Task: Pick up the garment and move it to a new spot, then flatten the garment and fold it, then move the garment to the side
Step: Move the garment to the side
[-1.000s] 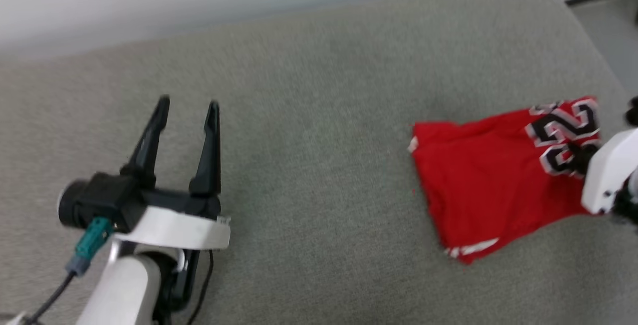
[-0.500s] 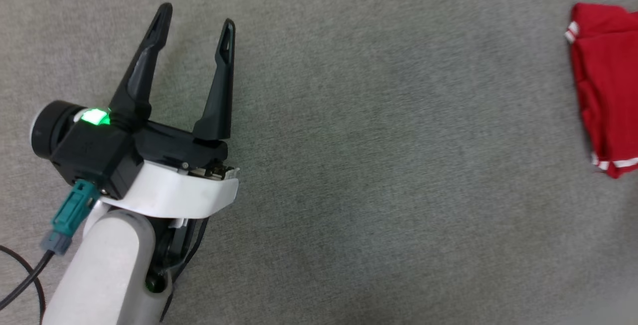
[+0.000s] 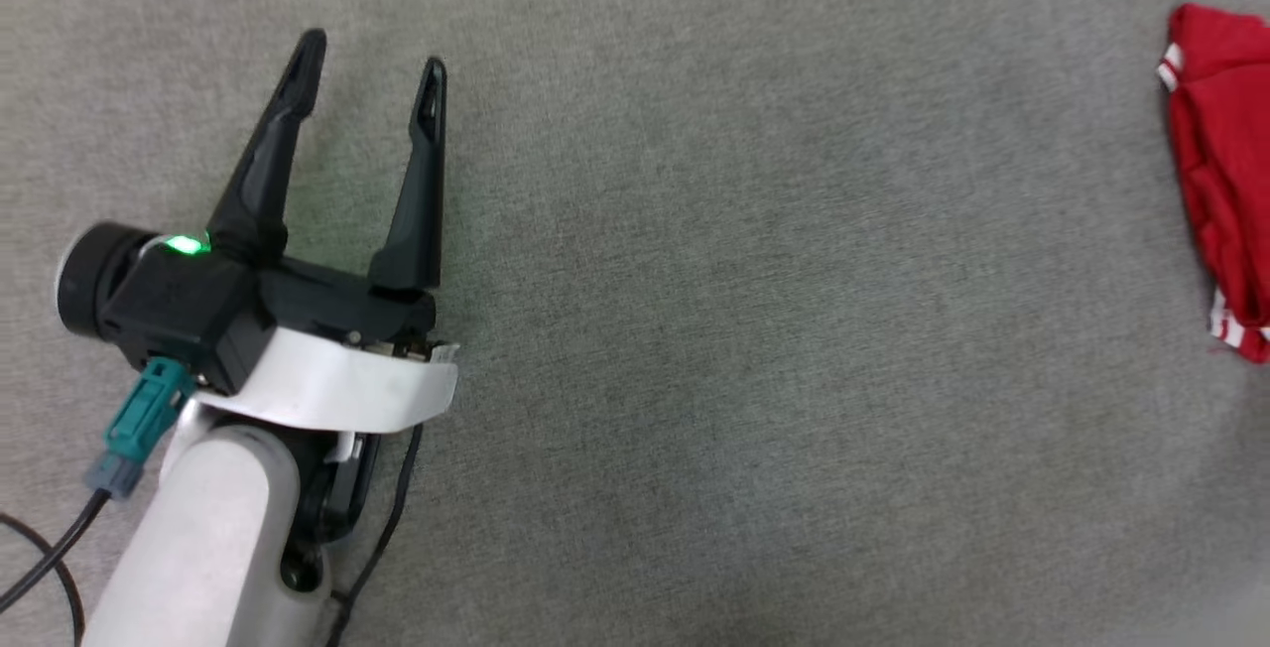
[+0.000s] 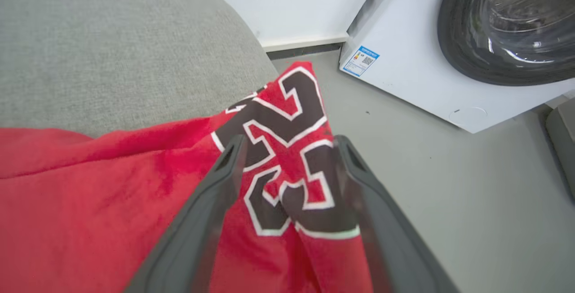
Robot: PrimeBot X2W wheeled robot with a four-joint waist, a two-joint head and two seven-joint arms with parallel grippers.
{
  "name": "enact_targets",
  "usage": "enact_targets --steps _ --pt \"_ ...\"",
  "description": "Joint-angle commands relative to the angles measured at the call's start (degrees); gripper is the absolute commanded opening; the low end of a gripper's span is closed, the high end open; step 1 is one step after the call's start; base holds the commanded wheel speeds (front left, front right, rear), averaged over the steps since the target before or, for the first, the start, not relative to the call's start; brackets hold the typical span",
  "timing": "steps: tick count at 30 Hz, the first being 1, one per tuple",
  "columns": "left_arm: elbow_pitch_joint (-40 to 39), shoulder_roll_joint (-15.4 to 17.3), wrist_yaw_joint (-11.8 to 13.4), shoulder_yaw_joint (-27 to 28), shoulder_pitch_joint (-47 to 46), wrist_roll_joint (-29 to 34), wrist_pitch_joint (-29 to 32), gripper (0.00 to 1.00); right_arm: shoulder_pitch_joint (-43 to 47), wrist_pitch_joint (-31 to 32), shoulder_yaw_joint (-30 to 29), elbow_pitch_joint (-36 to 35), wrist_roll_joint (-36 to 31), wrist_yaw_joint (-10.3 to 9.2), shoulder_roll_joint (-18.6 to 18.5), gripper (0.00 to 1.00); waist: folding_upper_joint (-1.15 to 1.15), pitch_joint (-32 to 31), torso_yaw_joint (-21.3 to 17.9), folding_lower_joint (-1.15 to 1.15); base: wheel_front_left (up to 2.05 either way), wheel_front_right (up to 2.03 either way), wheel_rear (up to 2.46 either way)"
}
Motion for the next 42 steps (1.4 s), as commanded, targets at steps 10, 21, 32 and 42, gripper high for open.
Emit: enact_targets --steps 10,21,32,42 --pt "4.4 -1.0 3.0 3.0 8.7 -3.1 -3.9 1.00 8.3 -6.9 6.7 -8.5 0.6 -0.05 2.1 1.00 0.00 -13.9 0.2 -0.01 0.00 0.00 0.00" --pt "9.6 -4.0 4.5 2.7 16.1 -6.0 -6.2 1.00 24.3 -5.0 13.9 -25.1 4.0 -0.05 9.0 1.00 0.00 -23.5 5.8 -0.01 0.00 0.00 0.00" --pt "14.3 -4.8 4.1 1.7 19.7 -6.8 -7.4 1.00 35.4 -4.2 18.2 -36.2 5.4 -0.05 15.7 1.00 0.00 -29.6 13.2 -0.01 0.00 0.00 0.00" --pt "17.6 -3.8 3.2 1.1 24.0 -7.7 -7.6 1.00 46.4 -2.3 17.2 -44.5 5.6 -0.06 18.7 1.00 0.00 -35.7 15.6 -0.01 0.00 0.00 0.00"
